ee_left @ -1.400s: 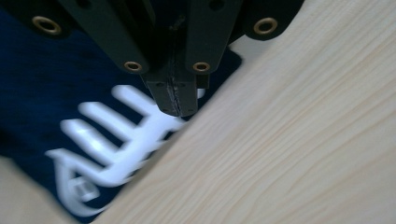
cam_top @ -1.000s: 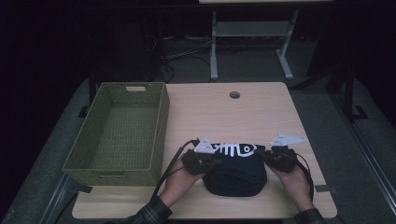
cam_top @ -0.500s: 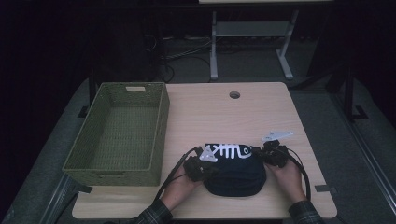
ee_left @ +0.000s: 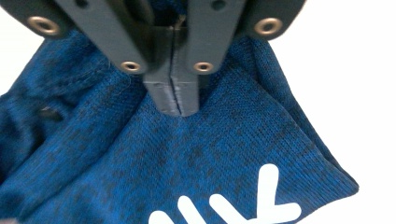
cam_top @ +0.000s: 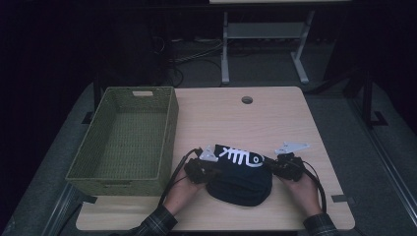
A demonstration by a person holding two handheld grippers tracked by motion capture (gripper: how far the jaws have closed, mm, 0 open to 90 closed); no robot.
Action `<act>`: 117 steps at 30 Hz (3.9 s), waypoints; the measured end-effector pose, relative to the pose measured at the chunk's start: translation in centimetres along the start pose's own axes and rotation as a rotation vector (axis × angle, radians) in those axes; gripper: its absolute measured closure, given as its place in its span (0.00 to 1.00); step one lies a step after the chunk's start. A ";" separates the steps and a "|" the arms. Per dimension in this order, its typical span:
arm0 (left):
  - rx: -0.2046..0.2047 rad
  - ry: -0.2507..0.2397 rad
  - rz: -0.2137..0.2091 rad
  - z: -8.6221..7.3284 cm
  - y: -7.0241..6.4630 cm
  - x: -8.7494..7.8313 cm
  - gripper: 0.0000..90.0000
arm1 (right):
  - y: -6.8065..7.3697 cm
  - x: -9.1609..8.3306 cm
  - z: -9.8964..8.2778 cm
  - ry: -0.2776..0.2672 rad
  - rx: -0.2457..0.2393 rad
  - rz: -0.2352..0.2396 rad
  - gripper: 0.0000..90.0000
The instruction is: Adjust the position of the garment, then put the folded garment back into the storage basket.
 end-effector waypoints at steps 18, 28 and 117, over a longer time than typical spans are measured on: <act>-0.081 -0.119 0.012 1.7 1.1 -2.0 0.41 | -1.1 -3.7 -4.0 -0.012 0.082 -0.138 0.21; -0.128 -0.126 0.048 2.0 2.8 -1.5 0.28 | -1.2 -3.8 -7.1 0.048 0.110 -0.191 0.06; -0.076 -0.117 -0.138 5.3 -0.7 -3.7 0.81 | -1.4 -3.6 -7.2 0.048 0.120 -0.178 0.03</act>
Point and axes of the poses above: each handheld gripper's, and its own axes: x roughly forward along the jaws, z roughly out of its top, y roughly to its left, the point moved 6 cm from there along x, roughly forward along the jaws, and after that the axes turned 11 degrees about -x, right-handed, at the moved point
